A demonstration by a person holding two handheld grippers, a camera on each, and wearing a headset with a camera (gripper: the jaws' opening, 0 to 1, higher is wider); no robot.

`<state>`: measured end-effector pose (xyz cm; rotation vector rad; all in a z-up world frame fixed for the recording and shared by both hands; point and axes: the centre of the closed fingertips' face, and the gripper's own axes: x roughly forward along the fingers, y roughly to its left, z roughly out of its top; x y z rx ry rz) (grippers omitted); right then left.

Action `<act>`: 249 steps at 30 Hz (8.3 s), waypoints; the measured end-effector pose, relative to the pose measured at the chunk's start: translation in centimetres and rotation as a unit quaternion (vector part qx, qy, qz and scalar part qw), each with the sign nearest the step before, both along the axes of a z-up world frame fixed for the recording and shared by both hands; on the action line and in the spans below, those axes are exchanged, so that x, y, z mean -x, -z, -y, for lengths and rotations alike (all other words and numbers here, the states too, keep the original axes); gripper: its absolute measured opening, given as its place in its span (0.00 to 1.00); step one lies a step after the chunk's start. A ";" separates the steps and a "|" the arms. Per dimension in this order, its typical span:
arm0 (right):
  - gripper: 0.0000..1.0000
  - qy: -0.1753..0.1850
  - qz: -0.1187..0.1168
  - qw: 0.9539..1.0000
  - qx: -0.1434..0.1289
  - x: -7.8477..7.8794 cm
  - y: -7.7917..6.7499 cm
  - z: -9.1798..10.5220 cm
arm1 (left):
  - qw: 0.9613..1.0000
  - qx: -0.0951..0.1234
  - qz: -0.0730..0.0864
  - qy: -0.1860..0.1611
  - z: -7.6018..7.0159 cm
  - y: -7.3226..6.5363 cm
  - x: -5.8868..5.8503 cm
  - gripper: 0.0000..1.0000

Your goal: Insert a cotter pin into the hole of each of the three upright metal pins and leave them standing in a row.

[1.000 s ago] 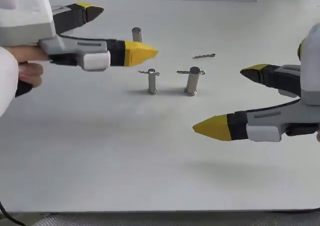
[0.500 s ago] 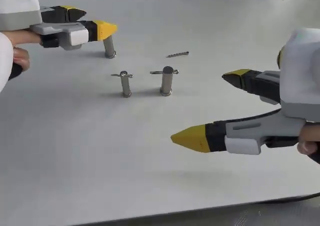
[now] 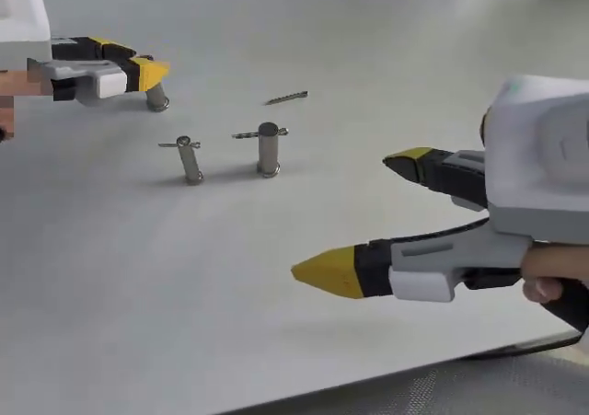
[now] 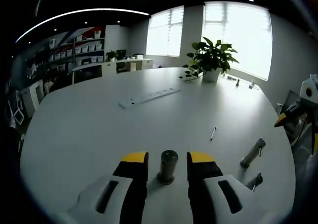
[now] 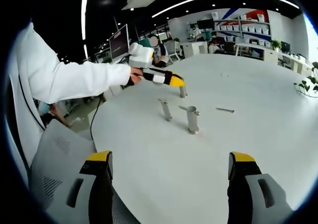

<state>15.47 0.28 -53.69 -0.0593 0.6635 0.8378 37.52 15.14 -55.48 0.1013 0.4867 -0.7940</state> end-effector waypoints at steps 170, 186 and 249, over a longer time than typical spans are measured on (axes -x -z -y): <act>0.91 -0.115 0.042 0.986 0.114 -6.2 -3.0 5.3 | 0.986 0.061 -0.091 0.128 5.7 -2.2 25.2 0.99; 0.82 -0.221 0.013 0.954 0.202 -11.8 -0.7 4.9 | 0.990 0.045 -0.100 0.092 3.1 -1.2 25.8 0.99; 0.00 -0.302 -0.003 0.896 0.325 -19.5 7.4 0.4 | 0.994 0.049 -0.093 0.036 0.3 -1.0 26.4 0.99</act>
